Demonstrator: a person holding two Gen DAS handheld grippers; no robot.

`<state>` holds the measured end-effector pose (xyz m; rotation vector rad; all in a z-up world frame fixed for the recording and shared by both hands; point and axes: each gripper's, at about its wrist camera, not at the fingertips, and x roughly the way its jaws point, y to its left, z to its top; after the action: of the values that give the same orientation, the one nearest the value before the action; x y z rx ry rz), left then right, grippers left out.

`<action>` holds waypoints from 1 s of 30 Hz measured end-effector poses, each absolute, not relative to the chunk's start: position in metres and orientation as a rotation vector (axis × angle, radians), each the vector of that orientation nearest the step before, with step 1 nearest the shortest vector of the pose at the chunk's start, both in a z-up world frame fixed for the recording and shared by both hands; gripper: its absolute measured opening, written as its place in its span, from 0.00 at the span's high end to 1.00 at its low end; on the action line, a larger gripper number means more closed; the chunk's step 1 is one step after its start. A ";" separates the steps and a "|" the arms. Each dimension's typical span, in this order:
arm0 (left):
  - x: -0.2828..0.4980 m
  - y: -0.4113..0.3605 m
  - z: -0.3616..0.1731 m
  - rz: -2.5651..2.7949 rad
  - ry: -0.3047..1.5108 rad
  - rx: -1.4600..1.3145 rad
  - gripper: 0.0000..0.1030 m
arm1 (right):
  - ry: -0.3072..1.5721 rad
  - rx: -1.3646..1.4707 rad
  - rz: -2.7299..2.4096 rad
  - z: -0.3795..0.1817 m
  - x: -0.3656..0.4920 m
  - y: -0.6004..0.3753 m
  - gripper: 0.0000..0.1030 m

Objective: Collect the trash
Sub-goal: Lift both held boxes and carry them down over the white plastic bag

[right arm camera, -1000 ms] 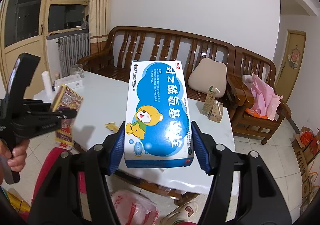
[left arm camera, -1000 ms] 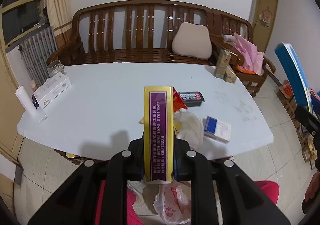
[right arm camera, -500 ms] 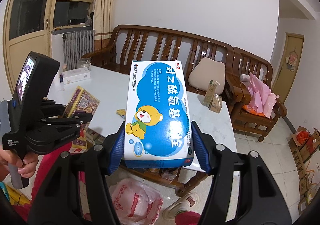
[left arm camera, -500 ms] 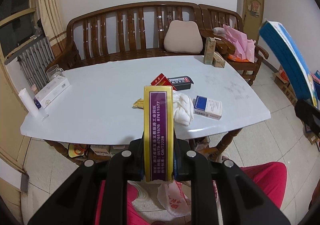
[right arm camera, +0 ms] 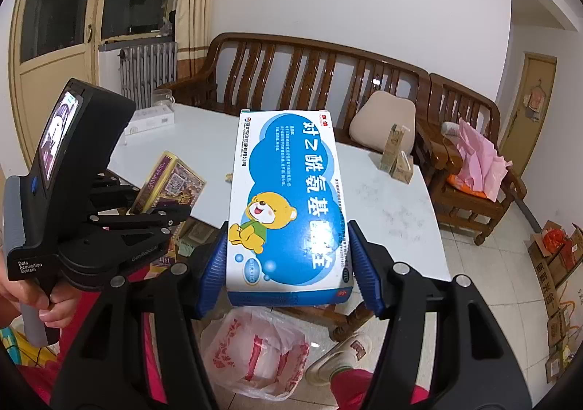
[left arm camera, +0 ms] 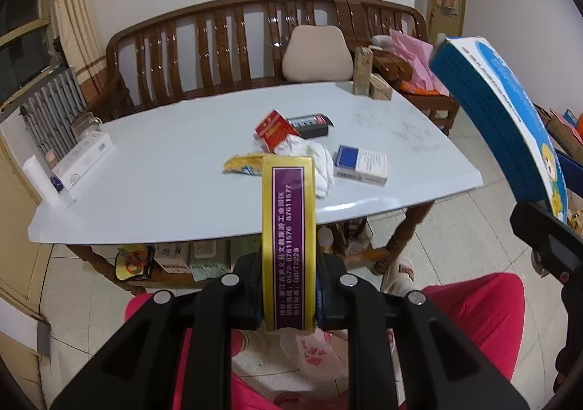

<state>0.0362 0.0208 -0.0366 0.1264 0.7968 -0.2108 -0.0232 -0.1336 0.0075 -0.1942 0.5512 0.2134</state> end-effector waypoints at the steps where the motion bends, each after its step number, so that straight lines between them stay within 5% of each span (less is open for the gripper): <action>1: 0.037 0.019 -0.038 -0.212 0.801 0.129 0.81 | 0.557 -0.191 0.213 0.005 -0.024 -0.134 0.42; 30: 0.044 -0.015 -0.139 -0.304 1.053 0.135 0.81 | 0.773 -0.148 0.168 -0.092 -0.018 -0.133 0.42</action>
<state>0.0444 -0.0151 -0.1390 0.1347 1.0533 -0.3035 -0.0179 -0.1331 -0.0920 -0.1476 0.7731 0.1681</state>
